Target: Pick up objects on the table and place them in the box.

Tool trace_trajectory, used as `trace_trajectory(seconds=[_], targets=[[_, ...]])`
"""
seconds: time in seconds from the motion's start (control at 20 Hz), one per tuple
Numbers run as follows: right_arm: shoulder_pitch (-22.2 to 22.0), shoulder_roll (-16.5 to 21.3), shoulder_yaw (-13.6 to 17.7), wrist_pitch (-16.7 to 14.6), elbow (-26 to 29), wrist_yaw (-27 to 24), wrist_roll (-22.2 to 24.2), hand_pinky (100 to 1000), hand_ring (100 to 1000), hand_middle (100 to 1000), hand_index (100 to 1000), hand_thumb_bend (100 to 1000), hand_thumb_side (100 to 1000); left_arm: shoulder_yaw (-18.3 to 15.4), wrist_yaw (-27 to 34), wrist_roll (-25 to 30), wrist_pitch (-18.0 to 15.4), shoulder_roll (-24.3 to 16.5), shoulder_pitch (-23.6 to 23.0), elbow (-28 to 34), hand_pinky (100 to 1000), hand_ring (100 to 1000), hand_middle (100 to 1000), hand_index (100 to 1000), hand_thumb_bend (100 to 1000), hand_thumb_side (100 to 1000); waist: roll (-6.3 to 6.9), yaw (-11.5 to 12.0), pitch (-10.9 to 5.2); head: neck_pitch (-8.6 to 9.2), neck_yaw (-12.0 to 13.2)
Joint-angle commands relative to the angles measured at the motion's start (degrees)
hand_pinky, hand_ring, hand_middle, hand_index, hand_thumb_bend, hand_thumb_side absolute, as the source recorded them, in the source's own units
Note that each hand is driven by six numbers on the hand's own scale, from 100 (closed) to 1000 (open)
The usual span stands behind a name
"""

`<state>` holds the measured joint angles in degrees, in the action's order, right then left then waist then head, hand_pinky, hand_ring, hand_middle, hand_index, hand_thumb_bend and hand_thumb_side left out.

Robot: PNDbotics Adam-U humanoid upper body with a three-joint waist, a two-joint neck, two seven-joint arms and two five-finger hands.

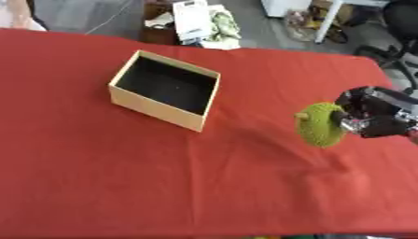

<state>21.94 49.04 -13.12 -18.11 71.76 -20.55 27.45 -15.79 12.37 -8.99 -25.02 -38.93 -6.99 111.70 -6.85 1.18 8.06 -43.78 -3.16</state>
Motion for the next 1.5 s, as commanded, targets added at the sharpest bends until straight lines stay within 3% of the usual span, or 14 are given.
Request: trace_trajectory(seconds=[0.05,0.35,0.75,1.0,1.05,1.15,1.5], targets=[[1.99,1.3,1.73,-0.3,1.87,1.5,-1.55,329,508,168,221,100,114,-0.79,-0.43,-0.28,-0.14,-1.9,0.64,1.41,647,1000,1000,752,121,702,0.21,0.0,-0.09,-0.34,0.29],[5.39,0.63,2.07,0.47,3.0,4.78,-3.91,323,508,169,219,100,100,-0.92,-1.42,-0.47,-0.31,-1.63,0.77,1.72,646,1000,1000,751,118,705,0.1,0.23,1.41,-0.34,0.41],[9.89,-3.82,4.23,2.76,5.96,15.45,-9.09,317,511,172,220,100,100,-0.81,-1.97,-0.52,-0.24,-1.34,0.96,1.99,645,1000,1000,751,118,706,0.08,0.39,2.06,-0.34,0.84],[12.97,-9.2,5.55,5.95,8.43,22.85,-13.18,312,510,173,222,100,100,-0.84,-1.99,-0.78,-0.4,-1.21,1.02,2.5,645,1000,1000,751,117,702,0.2,0.85,2.19,-0.34,1.24],[13.76,-10.4,5.58,6.84,8.96,24.65,-13.94,312,510,177,222,100,144,-0.83,-1.99,-0.87,-0.46,-1.22,1.02,2.62,645,1000,1000,752,117,701,0.23,0.93,2.19,-0.34,1.34],[15.67,-13.06,5.64,8.62,9.96,28.17,-15.32,313,511,178,226,100,100,-0.78,-1.96,-1.01,-0.62,-1.23,1.07,2.82,645,1000,1000,752,117,700,0.3,1.15,2.18,-0.34,1.57],[23.0,-24.1,4.18,15.36,12.54,44.48,-18.91,320,509,185,231,100,100,-0.38,-1.99,-0.98,-1.77,-1.03,1.05,2.89,644,1000,1000,752,110,697,1.05,2.53,2.37,-0.34,1.78]])
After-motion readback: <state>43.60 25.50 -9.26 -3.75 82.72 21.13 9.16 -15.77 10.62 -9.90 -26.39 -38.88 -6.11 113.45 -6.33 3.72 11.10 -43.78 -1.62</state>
